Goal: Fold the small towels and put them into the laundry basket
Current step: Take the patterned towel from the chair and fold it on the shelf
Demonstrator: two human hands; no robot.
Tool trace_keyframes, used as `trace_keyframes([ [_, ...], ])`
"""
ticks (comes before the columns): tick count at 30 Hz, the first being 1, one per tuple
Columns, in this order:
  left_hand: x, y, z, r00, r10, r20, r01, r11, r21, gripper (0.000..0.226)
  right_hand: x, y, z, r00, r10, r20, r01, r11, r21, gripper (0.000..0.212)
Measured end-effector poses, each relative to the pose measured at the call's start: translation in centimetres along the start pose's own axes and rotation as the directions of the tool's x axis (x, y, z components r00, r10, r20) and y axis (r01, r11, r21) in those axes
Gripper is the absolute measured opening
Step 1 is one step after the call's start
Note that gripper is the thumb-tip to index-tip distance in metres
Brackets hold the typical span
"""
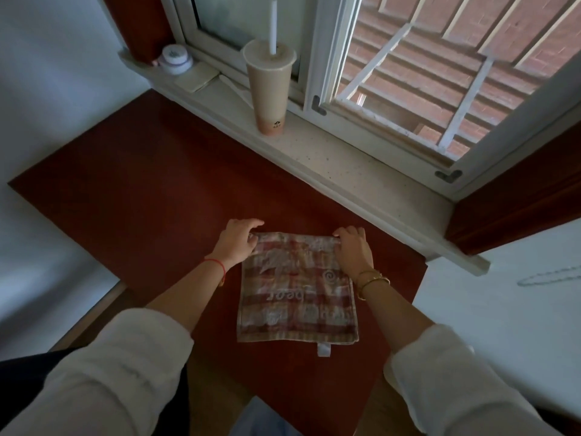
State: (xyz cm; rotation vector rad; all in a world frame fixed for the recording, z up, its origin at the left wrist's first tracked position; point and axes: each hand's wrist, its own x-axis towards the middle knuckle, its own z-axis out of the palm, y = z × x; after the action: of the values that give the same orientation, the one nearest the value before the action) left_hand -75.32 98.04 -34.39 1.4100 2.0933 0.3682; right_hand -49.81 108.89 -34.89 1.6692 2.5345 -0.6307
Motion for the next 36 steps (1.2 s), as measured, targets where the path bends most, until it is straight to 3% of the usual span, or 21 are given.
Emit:
trace_keyframes([
  [4, 0.1, -0.3, -0.2, 0.998, -0.055, 0.011, 0.052, 0.981, 0.186, 0.030, -0.4, 0.4, 0.3, 0.996, 0.003, -0.085, -0.003, 1.000, 0.009, 0.022],
  [8, -1.1, -0.9, -1.6, 1.000, 0.000, -0.019, 0.005, 0.971, 0.237, 0.023, -1.6, 0.9, -1.0, 0.992, -0.043, -0.119, 0.065, 0.980, 0.187, 0.012],
  [14, -5.2, -0.5, -6.2, 0.993, 0.095, -0.066, -0.090, 0.993, 0.077, 0.019, -4.6, 0.4, -5.1, 0.975, -0.093, -0.200, 0.155, 0.935, 0.318, 0.004],
  [19, -9.4, 1.7, -9.8, 0.966, 0.123, -0.226, -0.150, 0.983, -0.104, 0.008, -7.0, -0.9, -8.9, 0.934, -0.124, -0.334, 0.244, 0.907, 0.344, 0.012],
  [27, -14.9, 4.4, -13.2, 0.898, 0.205, -0.390, -0.287, 0.944, -0.165, 0.009, -11.1, -2.2, -13.9, 0.853, -0.175, -0.491, 0.364, 0.875, 0.321, 0.008],
  [31, -16.9, 4.7, -14.5, 0.913, 0.201, -0.355, -0.316, 0.899, -0.302, 0.009, -13.4, -1.7, -15.7, 0.825, -0.262, -0.501, 0.448, 0.843, 0.297, 0.006],
  [36, -17.9, 4.7, -15.3, 0.953, 0.221, -0.208, -0.290, 0.866, -0.407, 0.008, -15.0, -0.5, -17.0, 0.875, -0.326, -0.357, 0.450, 0.818, 0.358, 0.010],
])
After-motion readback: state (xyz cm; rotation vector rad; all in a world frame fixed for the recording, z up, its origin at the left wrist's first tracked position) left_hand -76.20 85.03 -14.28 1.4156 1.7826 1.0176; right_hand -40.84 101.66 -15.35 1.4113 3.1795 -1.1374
